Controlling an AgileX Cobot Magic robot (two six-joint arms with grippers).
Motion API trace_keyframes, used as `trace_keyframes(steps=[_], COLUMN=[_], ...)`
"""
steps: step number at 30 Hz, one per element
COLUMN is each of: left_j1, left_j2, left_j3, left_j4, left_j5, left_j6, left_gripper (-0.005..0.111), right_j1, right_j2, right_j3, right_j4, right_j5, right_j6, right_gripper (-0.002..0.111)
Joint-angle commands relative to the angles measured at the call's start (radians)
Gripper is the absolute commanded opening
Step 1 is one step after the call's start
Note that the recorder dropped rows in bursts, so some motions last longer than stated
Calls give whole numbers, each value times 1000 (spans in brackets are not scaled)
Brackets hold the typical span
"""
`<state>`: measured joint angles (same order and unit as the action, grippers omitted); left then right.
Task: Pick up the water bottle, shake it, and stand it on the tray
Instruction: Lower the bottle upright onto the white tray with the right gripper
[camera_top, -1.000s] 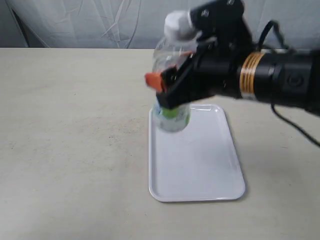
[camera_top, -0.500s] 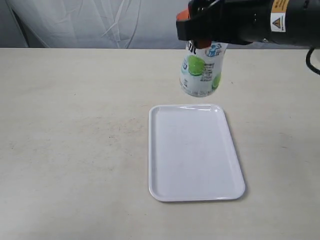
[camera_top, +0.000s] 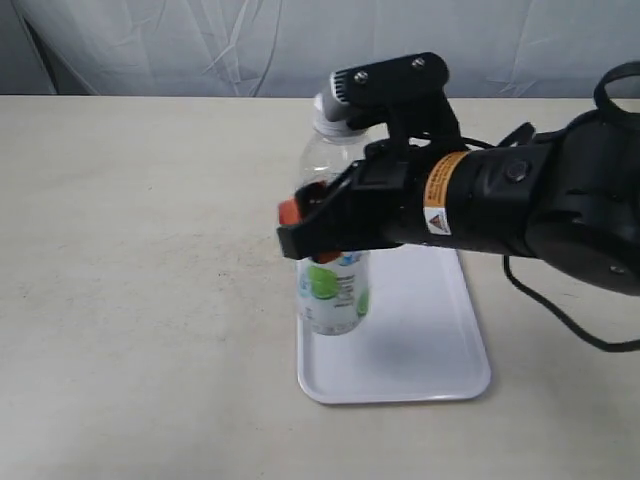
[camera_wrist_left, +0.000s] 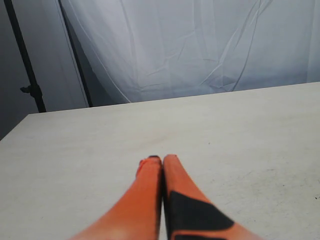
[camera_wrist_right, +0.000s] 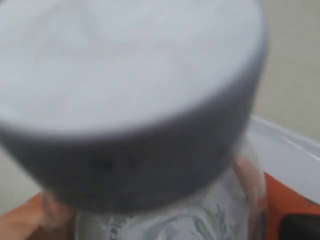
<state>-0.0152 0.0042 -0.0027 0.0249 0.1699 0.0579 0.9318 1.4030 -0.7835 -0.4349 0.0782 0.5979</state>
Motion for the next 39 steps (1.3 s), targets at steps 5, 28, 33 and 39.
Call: trace_keyframes(steps=[5,28,33,39], left_j1=[-7,-7,-7,-7], left_j2=[-4,-4,-4,-4], left_j3=[3,3,3,3], left_j4=[-1,-1,-1,-1], left_j5=[-12,-12,-12,-12], left_j6=[-3,-3,-3,-3], left_gripper=[2,2,2,2], right_j1=[-58,26,10,3], right_j2=[-14,3,3,3], right_j3=[-32,-39,-39,1], right_j4=[-139,-75,-80,-102], right_j5=[203,-97,-121,-201], right_j6=[99,28,-4,-30], right_gripper=[-1,-1,-1,-1])
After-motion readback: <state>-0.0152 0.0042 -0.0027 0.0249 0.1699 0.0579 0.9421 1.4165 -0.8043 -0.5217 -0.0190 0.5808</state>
